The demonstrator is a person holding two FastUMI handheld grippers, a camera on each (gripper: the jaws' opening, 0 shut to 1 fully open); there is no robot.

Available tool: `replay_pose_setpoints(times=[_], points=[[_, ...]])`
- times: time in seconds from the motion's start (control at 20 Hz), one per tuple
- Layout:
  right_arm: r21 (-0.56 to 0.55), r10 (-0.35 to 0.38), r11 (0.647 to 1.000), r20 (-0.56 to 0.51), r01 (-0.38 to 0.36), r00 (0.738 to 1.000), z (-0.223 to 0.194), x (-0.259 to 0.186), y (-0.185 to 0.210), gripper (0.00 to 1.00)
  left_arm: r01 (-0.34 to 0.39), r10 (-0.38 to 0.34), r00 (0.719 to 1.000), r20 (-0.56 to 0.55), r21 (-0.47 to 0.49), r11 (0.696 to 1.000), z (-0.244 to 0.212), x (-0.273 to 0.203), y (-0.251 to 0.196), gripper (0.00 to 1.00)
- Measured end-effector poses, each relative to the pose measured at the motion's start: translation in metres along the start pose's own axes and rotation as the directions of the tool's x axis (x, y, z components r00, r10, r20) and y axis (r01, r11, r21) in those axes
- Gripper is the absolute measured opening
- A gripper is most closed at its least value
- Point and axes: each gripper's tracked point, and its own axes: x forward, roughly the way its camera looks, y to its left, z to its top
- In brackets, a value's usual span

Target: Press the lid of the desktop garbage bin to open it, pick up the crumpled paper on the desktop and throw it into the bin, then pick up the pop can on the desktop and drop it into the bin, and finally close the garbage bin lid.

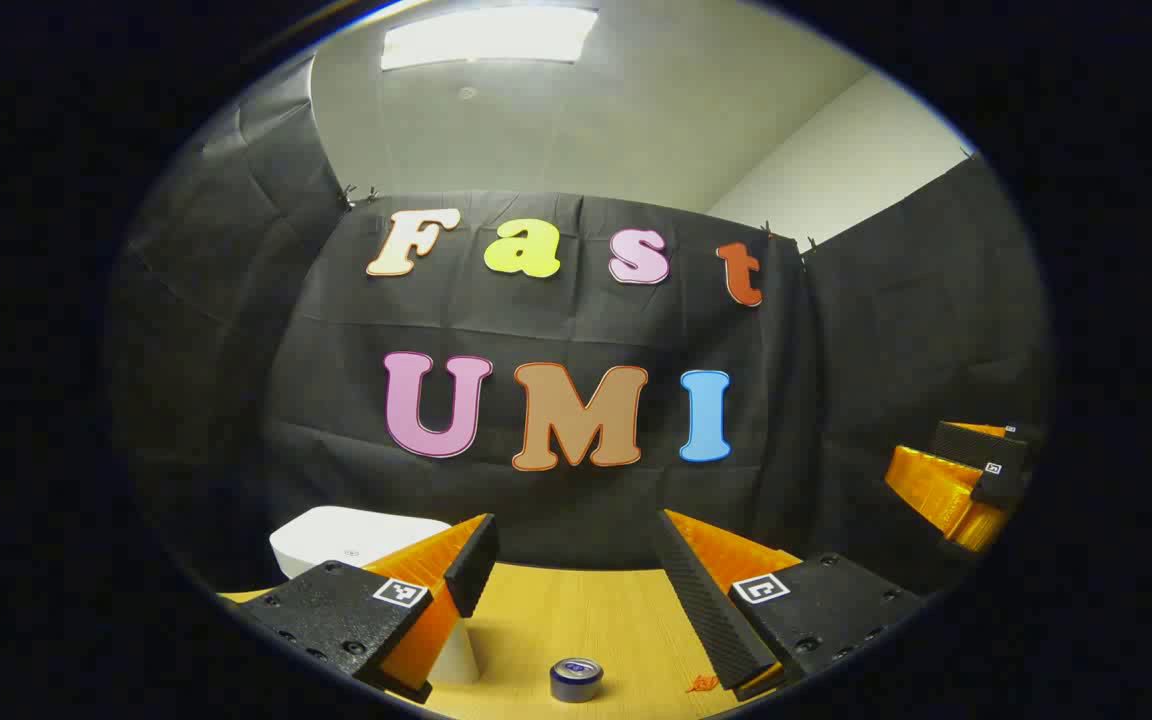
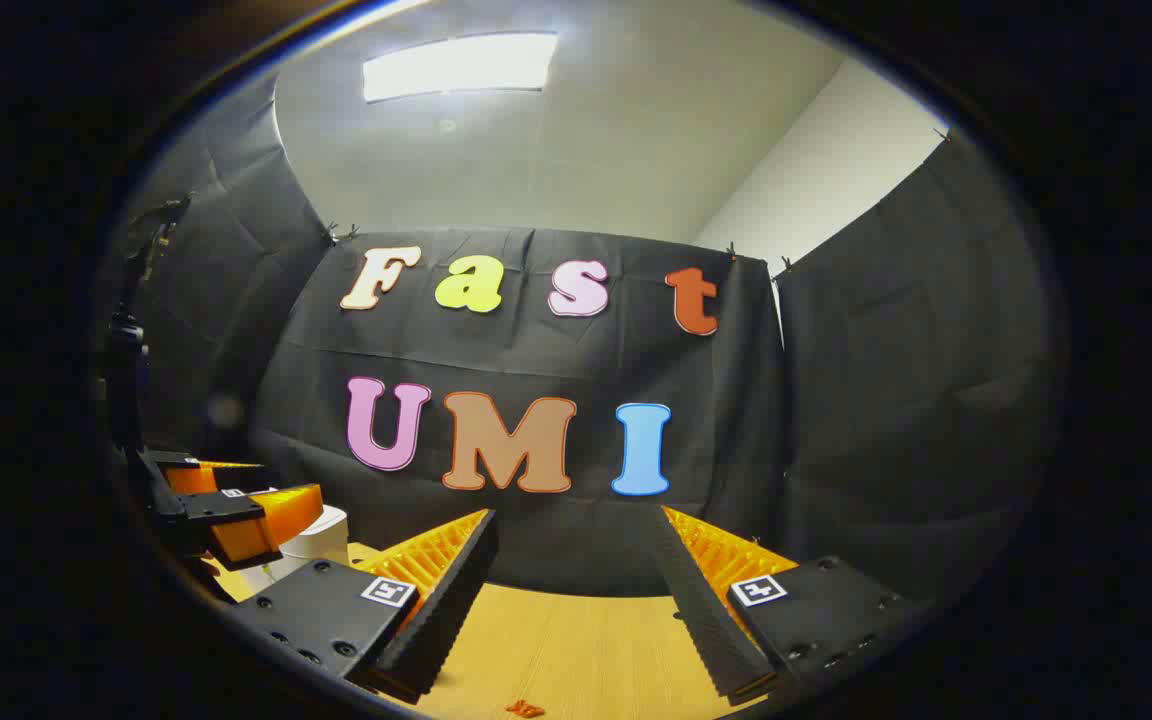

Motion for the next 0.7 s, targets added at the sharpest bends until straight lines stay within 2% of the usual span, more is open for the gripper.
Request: replay_pose_setpoints(times=[0.25, 0.3, 0.55, 0.6, 0.7], points=[[0.017, 0.018, 1.0, -0.014, -0.018, 1.0, -0.008, 0.008, -0.002, 0.98, 0.012, -0.012, 1.0, 0.022, -0.002, 1.0, 0.006, 0.001, -0.007, 0.97], [0.02, 0.024, 1.0, -0.018, -0.024, 1.0, -0.01, 0.009, -0.001, 0.98, 0.008, -0.009, 1.0, 0.029, 0.013, 1.0, 0.008, 0.001, -0.006, 0.94], [0.015, 0.038, 0.999, 0.001, -0.038, 0.999, -0.006, 0.012, -0.006, 0.98, -0.023, 0.021, 1.0, 0.018, 0.091, 0.996, 0.007, -0.002, 0.003, 0.94], [0.014, 0.039, 0.999, 0.009, -0.039, 0.999, -0.004, 0.013, -0.007, 0.98, -0.032, 0.031, 0.999, 0.013, 0.104, 0.994, 0.006, -0.002, 0.006, 0.97], [0.017, 0.038, 0.999, 0.015, -0.038, 0.999, -0.004, 0.014, -0.012, 0.98, -0.048, 0.048, 0.999, 0.0, 0.128, 0.991, 0.004, -0.002, 0.012, 0.94]])
